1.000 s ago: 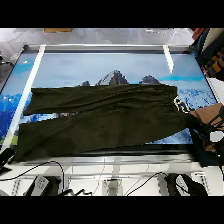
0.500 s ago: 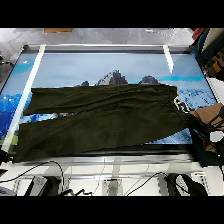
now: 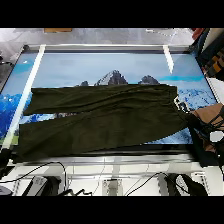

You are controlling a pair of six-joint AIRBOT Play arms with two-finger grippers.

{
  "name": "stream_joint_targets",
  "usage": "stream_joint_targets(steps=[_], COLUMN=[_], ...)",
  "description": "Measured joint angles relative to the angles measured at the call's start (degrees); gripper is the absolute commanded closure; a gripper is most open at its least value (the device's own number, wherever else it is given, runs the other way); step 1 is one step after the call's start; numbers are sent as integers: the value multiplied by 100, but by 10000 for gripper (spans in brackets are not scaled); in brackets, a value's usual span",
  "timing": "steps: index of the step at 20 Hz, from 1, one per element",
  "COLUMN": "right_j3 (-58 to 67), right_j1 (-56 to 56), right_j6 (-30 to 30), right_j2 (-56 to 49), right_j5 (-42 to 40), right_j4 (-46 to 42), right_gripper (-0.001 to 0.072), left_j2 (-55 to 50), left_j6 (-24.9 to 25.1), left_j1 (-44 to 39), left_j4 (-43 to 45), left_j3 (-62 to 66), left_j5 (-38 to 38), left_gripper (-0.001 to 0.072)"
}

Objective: Fold the clothes and pants, and hang the long-sleeved shirts on hangers.

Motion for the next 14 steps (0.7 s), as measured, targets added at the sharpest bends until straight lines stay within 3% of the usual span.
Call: stream_joint_targets(steps=[6,7,8,9,11,14], right_j3=[4,4,4,4,4,44], right_j1=[0,0,0,0,0,0], right_j6=[0,0,0,0,0,-2], right_j2=[0,0,0,0,0,0], right_j5=[44,48,66,87,133,382], right_j4=[4,7,4,4,7,9], right_gripper=[676,676,676,677,677,677], left_j2=[-4,-4,-4,-4,-7,-7], left_j6=[9,9,9,11,186,955], left_j1=[0,0,0,0,0,-9], left_j4=[-109,-122,-146,-192,-452,-1554], left_j3=[-302,-326,-345,-358,-372,-348], left_j5=[481,533,592,629,710,748], left_gripper=[268,409,596,685,686,687])
